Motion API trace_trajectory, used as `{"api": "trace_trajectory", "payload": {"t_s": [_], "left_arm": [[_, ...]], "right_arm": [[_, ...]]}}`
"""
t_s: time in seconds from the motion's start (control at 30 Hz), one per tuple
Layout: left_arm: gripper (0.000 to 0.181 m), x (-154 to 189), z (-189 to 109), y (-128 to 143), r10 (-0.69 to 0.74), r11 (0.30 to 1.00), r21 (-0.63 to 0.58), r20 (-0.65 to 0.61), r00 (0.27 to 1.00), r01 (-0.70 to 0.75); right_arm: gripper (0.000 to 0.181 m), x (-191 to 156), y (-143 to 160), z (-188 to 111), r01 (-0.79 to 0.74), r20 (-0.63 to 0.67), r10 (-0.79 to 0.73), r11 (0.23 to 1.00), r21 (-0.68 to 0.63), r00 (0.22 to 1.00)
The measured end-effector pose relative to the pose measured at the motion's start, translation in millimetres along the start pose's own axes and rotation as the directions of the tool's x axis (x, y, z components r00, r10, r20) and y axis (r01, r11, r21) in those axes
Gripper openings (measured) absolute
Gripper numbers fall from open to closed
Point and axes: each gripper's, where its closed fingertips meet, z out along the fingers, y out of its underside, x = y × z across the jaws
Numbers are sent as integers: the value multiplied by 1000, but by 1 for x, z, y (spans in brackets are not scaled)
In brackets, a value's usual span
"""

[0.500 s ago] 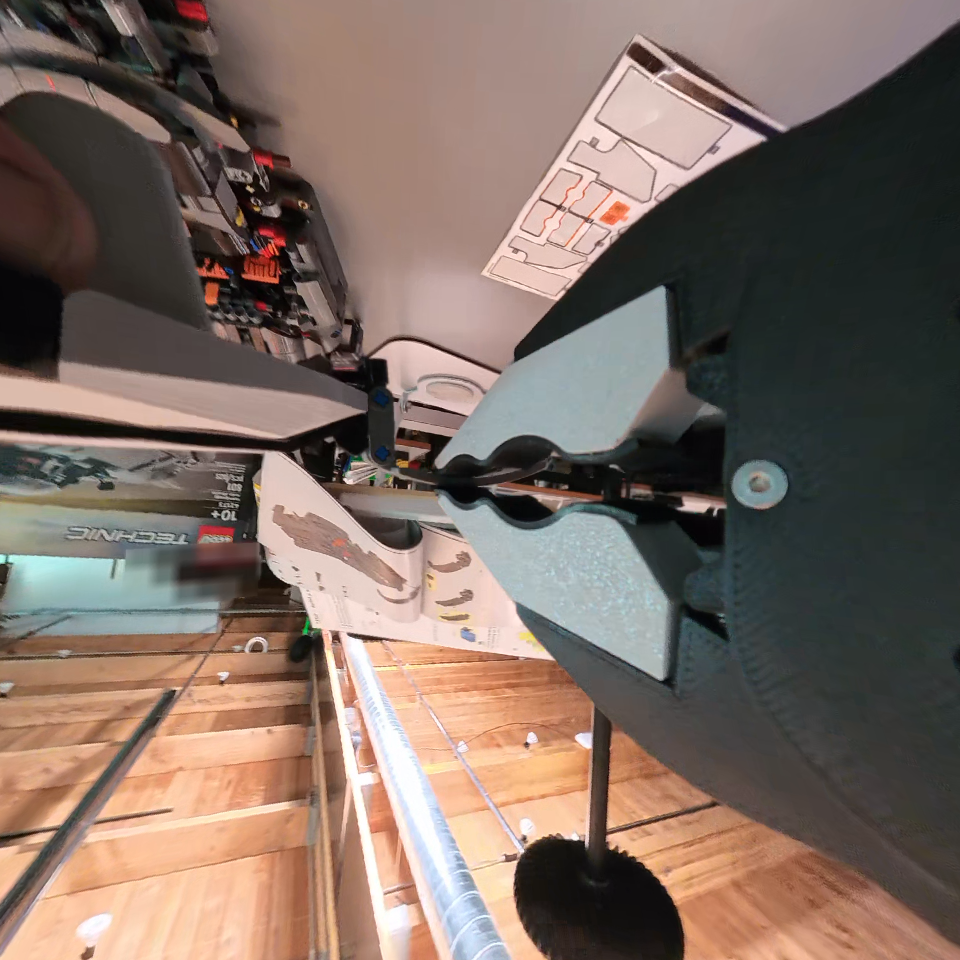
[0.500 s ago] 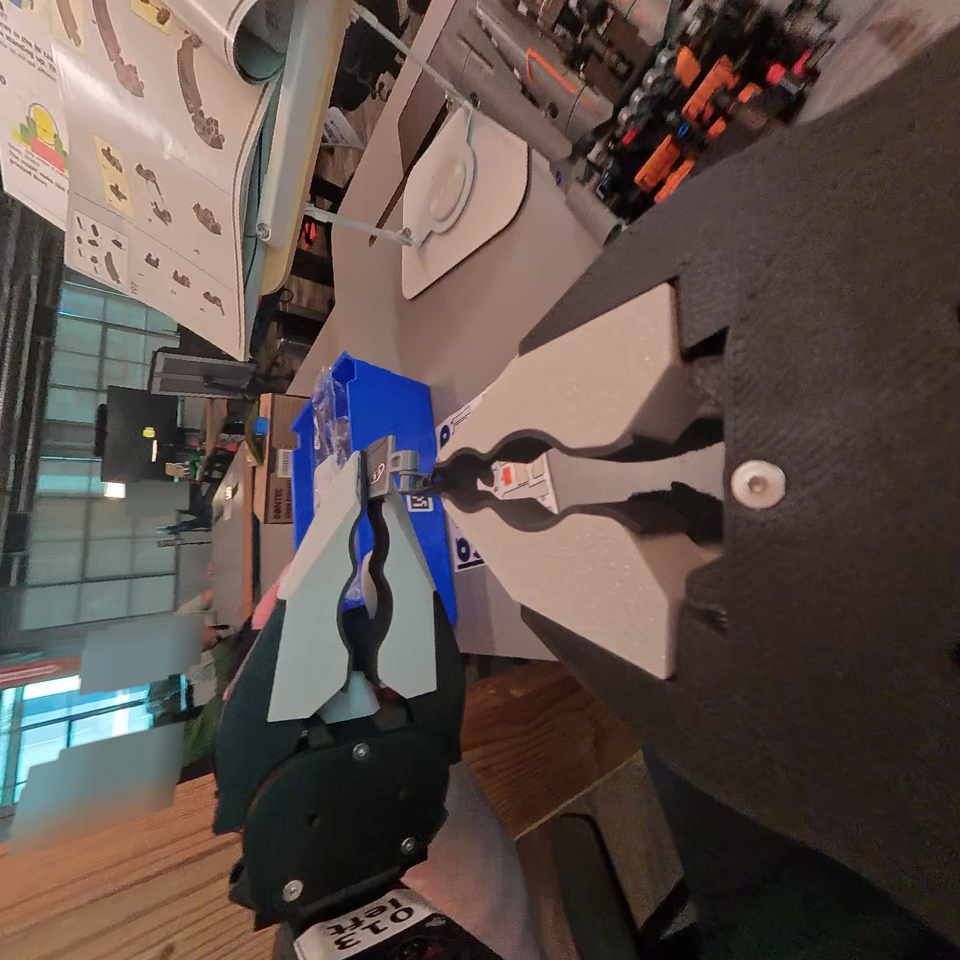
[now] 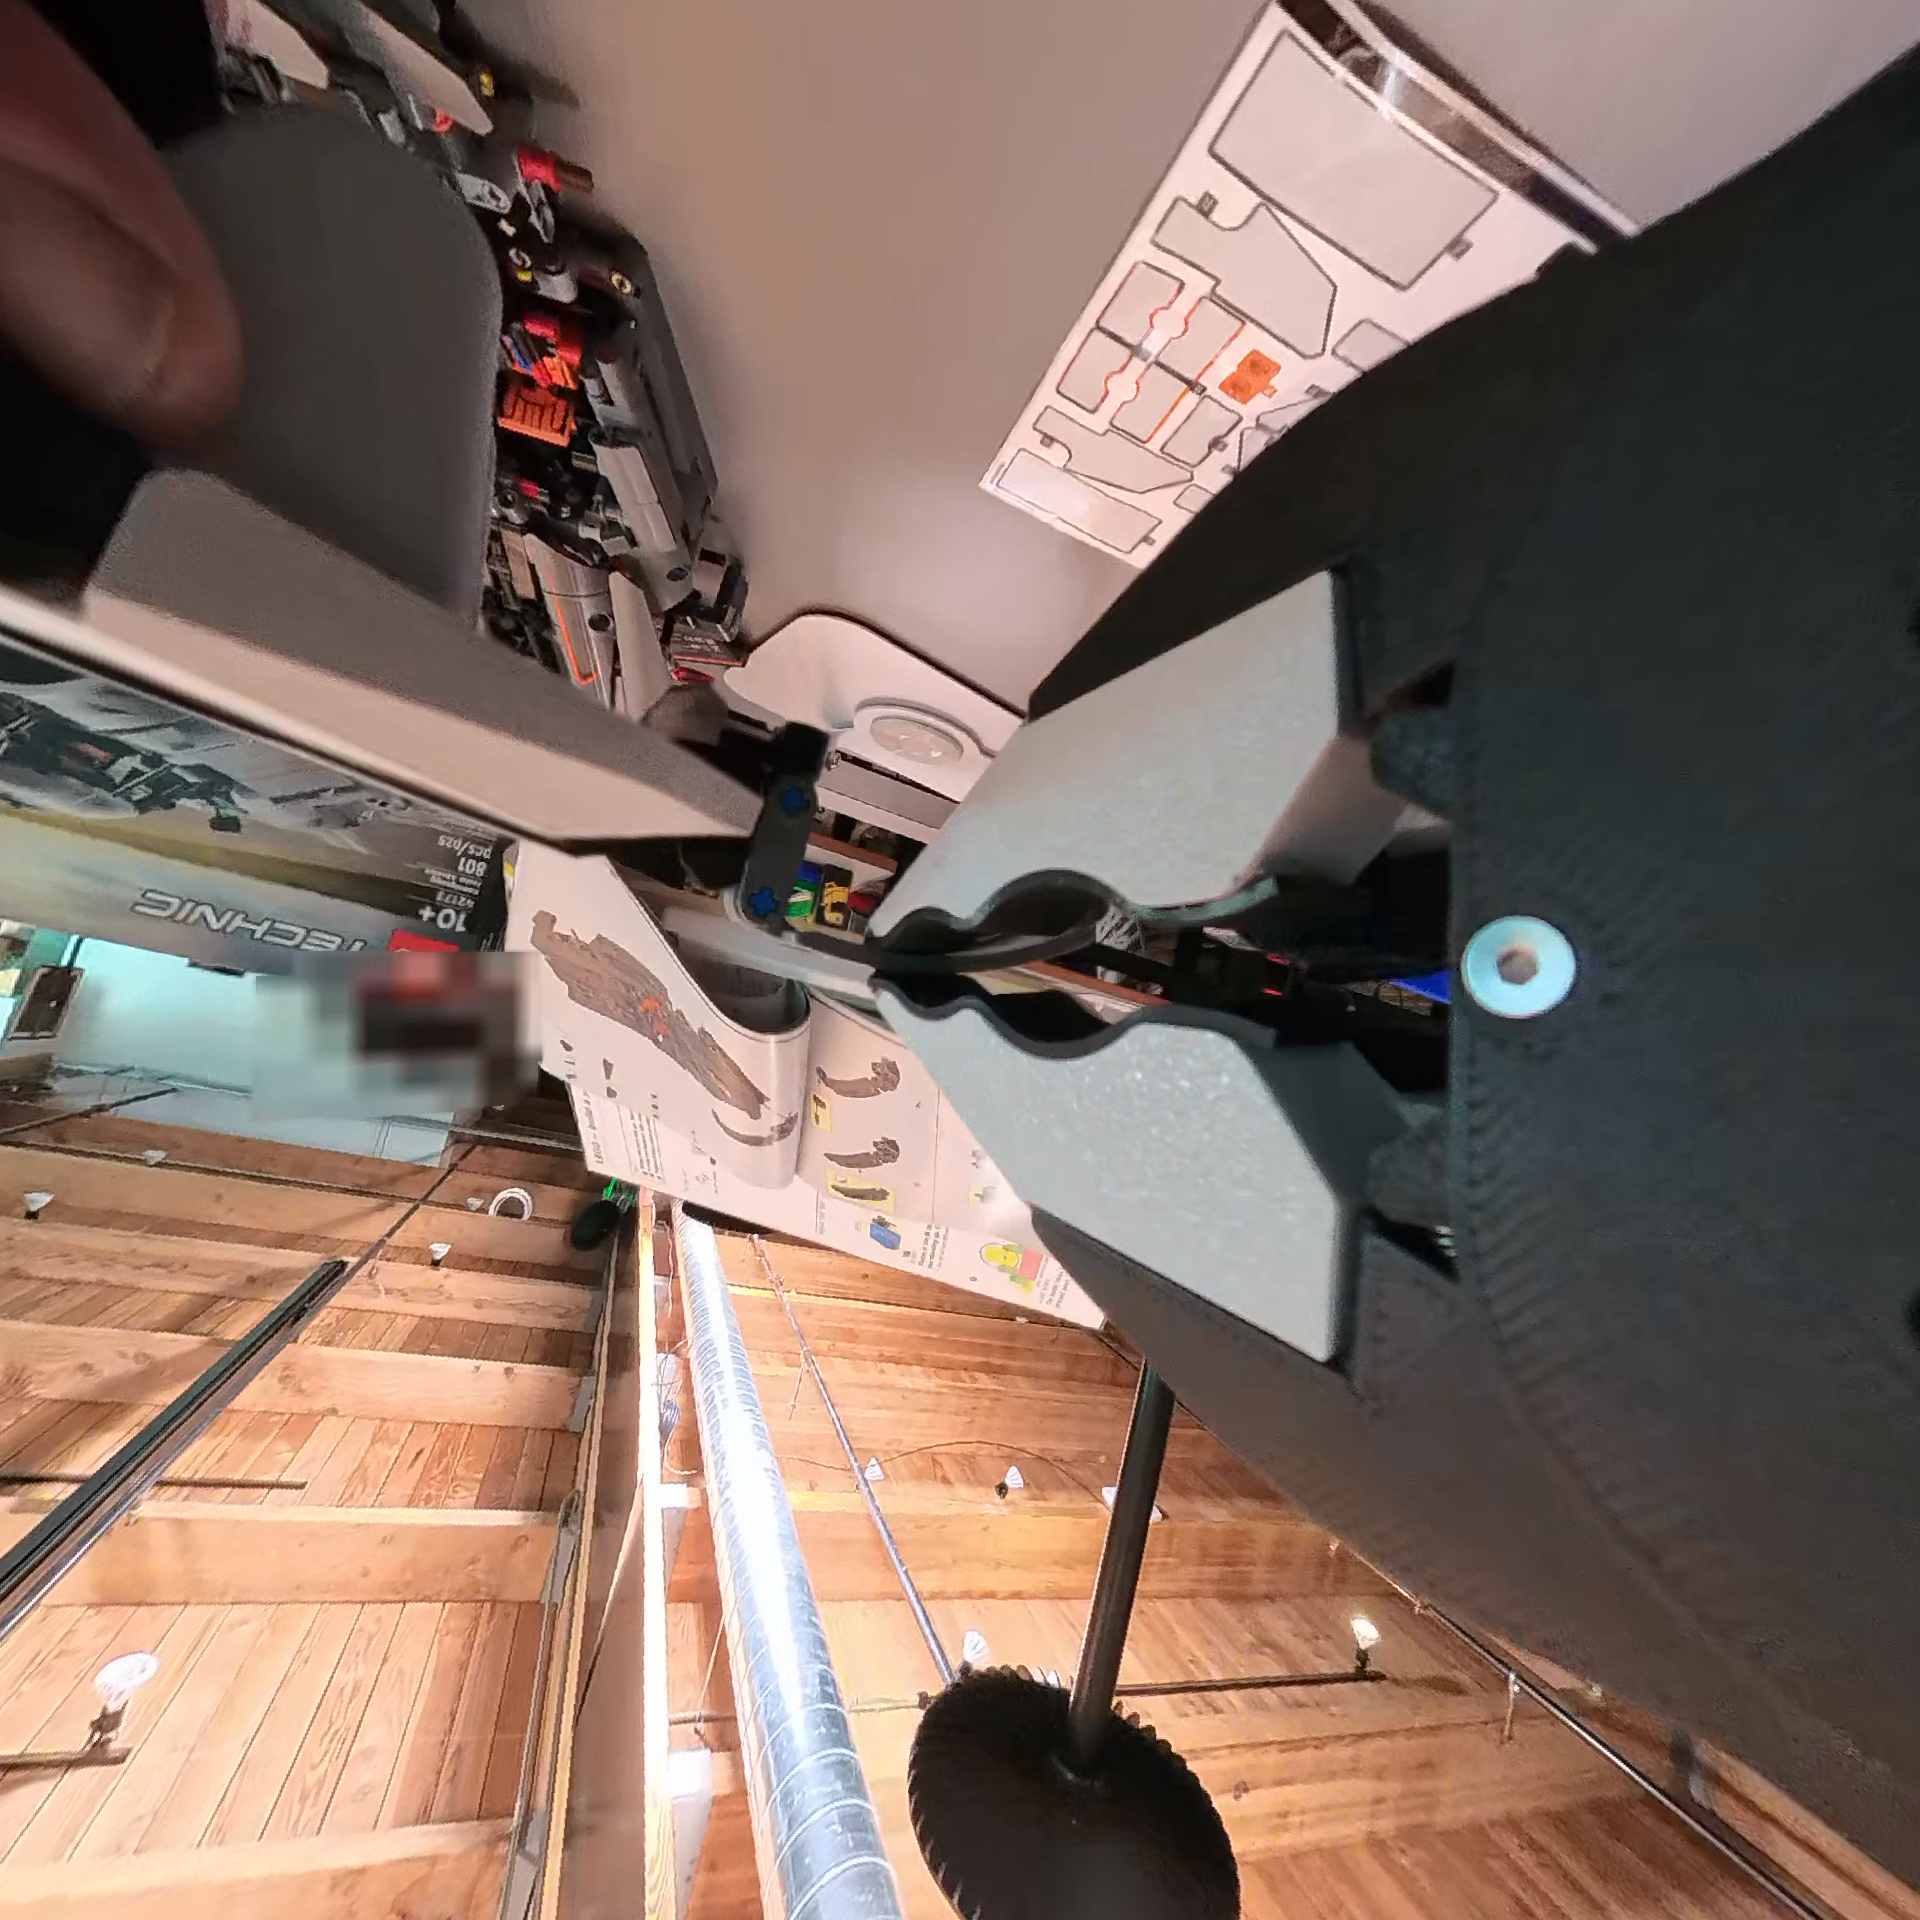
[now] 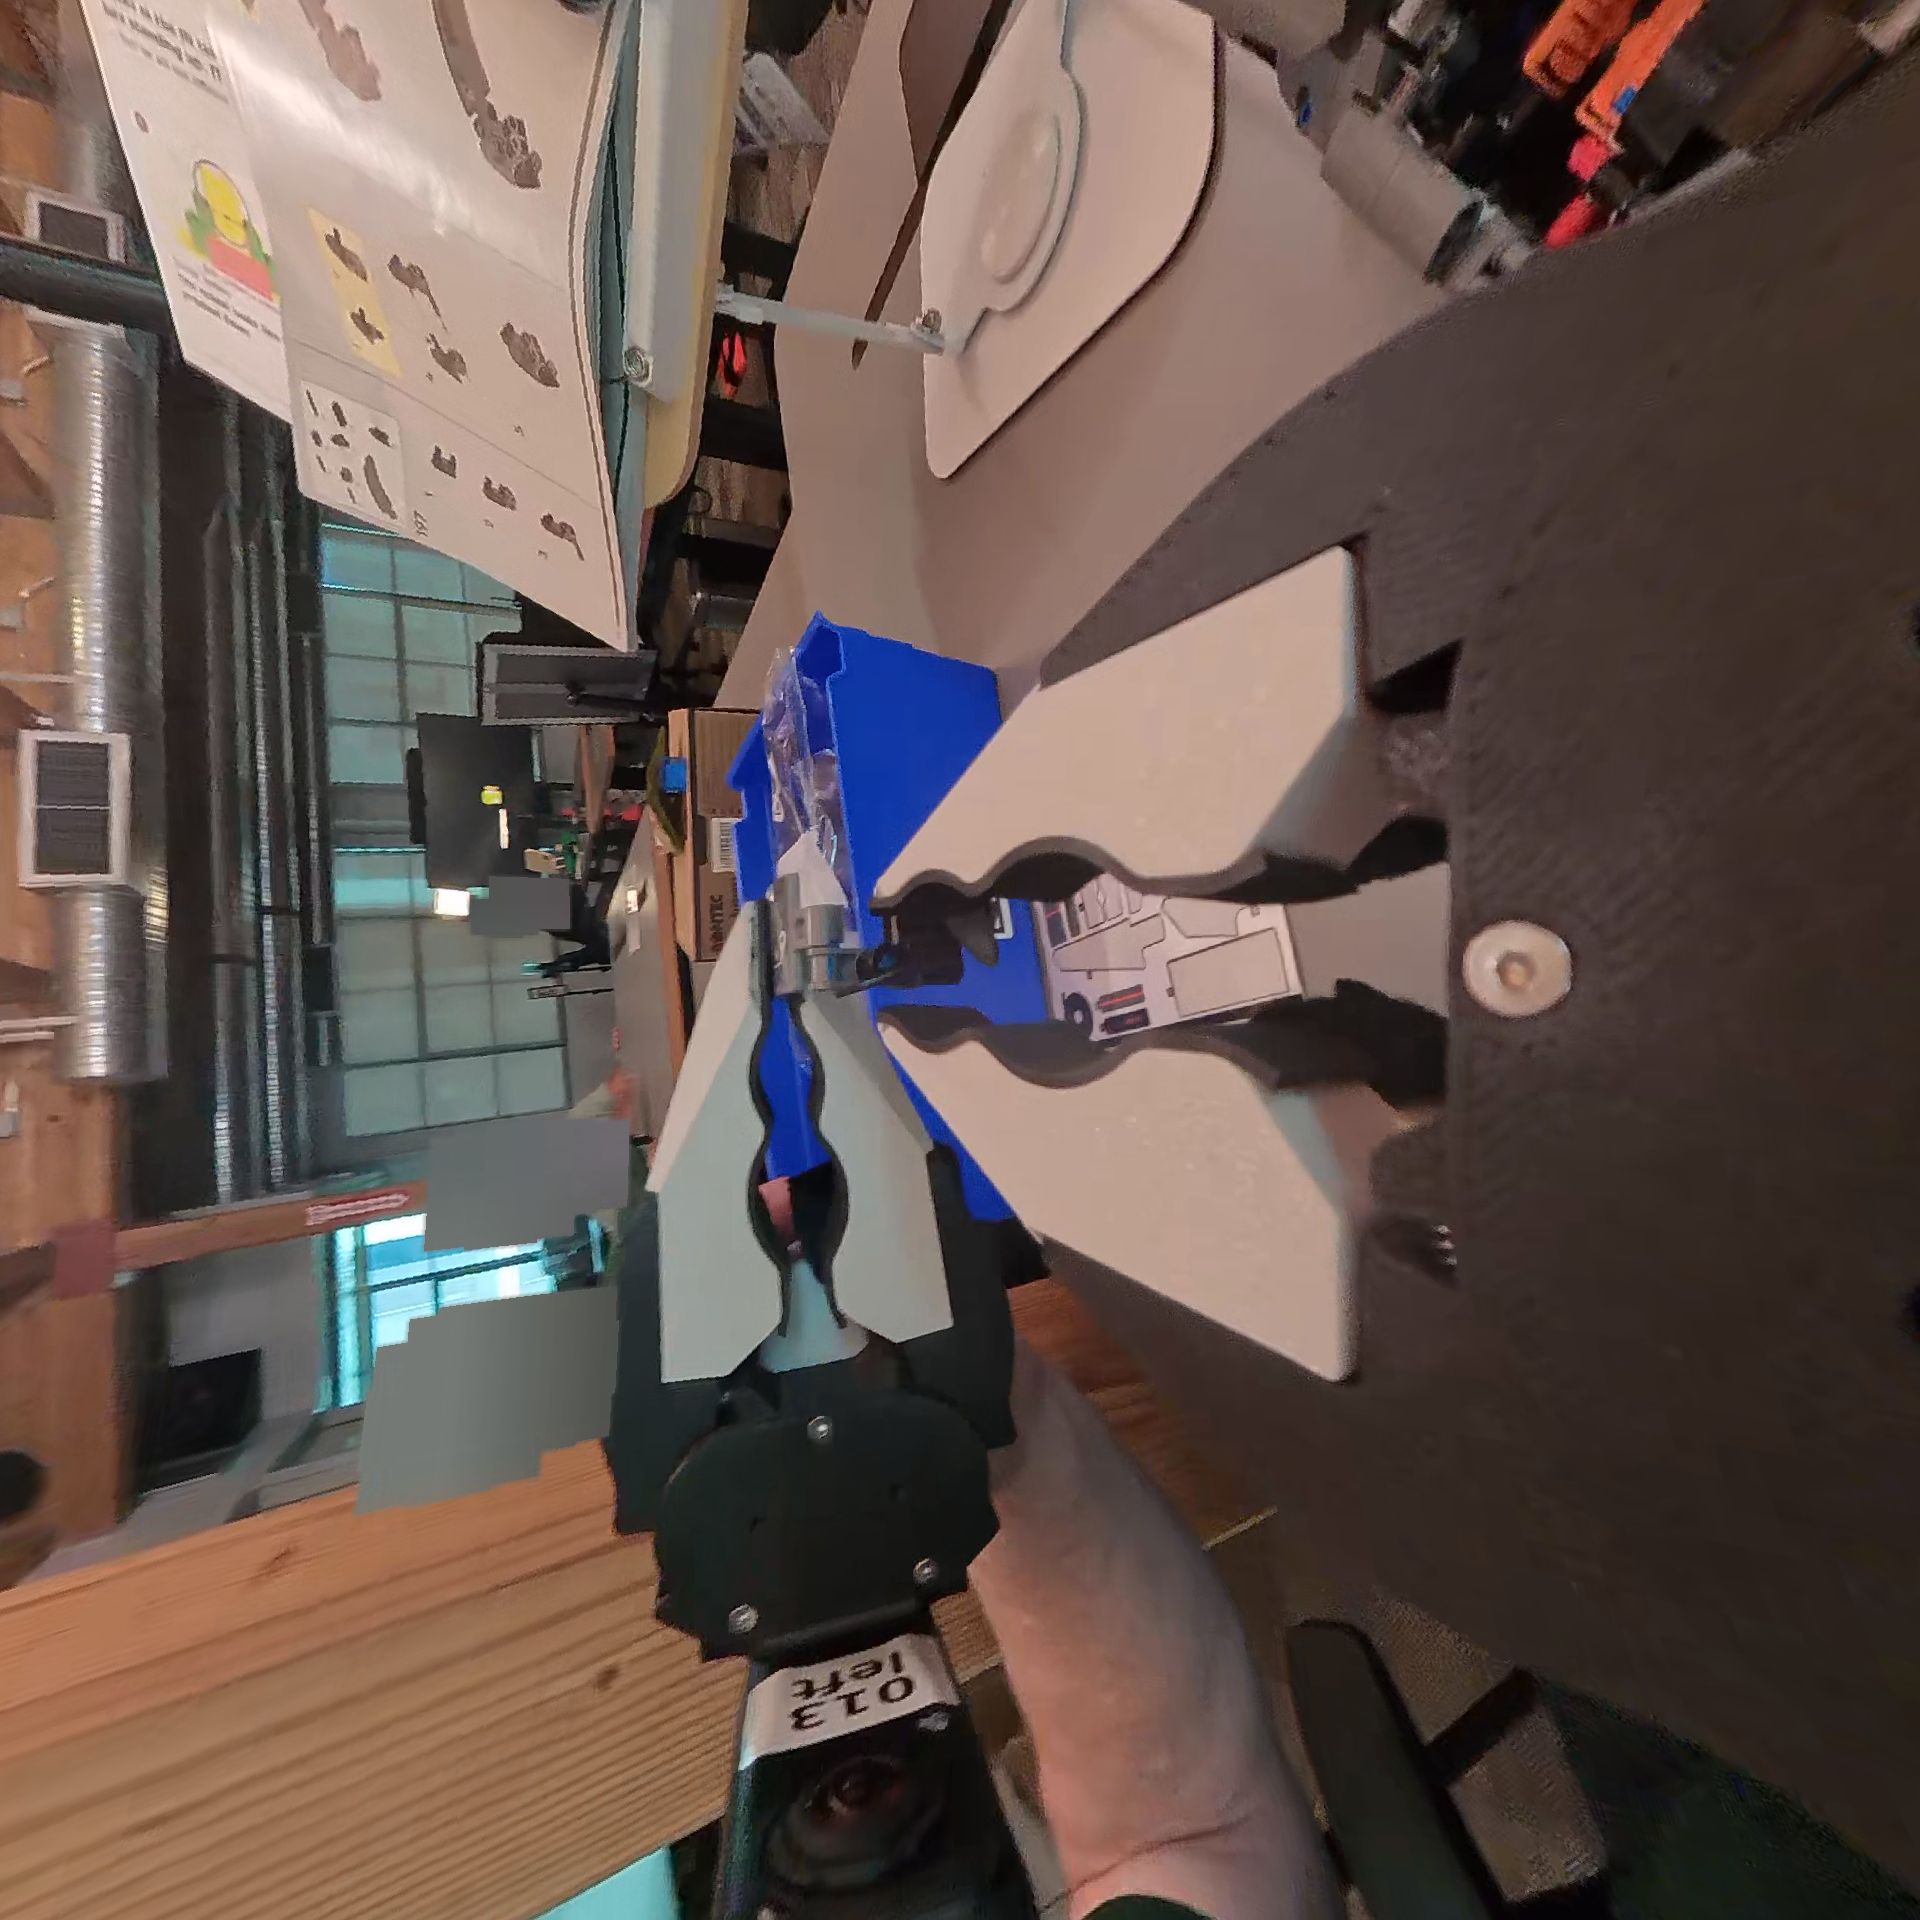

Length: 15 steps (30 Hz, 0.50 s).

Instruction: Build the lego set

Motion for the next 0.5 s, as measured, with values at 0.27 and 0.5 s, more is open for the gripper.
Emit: {"api": "trace_trajectory", "payload": {"t_s": [0.27, 0.5], "left_arm": [[1, -2, 3, 2, -31, 999, 11, 3, 1000, 31], [5, -10, 10, -5, -135, 989, 58, 15, 991, 134]], "right_arm": [[5, 1, 0, 4, 136, -66, -140, 989, -63, 988], [5, 5, -8, 1, 75, -81, -72, 997, 35, 994]]}}
